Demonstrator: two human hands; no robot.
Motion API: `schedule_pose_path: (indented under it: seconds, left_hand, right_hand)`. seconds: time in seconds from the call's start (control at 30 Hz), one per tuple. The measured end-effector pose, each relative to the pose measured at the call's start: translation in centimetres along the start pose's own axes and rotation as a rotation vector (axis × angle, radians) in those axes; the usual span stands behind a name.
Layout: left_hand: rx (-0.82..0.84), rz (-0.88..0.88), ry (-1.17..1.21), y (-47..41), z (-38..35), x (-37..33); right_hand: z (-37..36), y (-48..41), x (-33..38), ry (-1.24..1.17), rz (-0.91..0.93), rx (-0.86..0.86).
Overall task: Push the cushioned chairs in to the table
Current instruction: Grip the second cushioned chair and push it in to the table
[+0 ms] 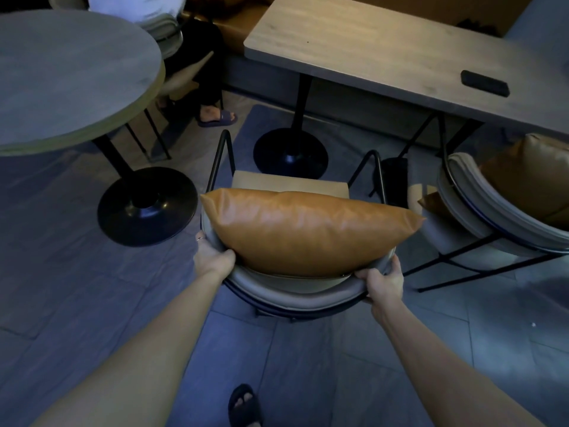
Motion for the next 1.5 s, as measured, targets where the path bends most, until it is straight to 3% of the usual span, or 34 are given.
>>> schedule_pose_path:
  seconds: [0.97,1.17,1.5]
  left_hand:
    - [0.050,-0.164,-0.090,-19.6,-3.0,-13.3]
    - [0.024,-0.174,-0.098,-22.6,-3.9,-15.9]
    - [-0.052,-0.203,-0.160,-25.9,-4.9,-17.0]
  right_hand:
    - [-15.3,-3.9,10.4,0.063,0.060,0.004]
    - [-17.8,-5.1,12.9,0.106,0.135,-0.024]
    - [-19.6,-5.0,13.8,0.176,0.097,-0.187]
Point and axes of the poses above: each hand's wrist, its own y-axis away from the middle knuckle, its own z-axis out of the back of the hand, x = y × z, the point moved 10 cm from there along -y, towards the middle knuckle, and after that the axes turned 12 degrees about -x, right-handed, at the moved point
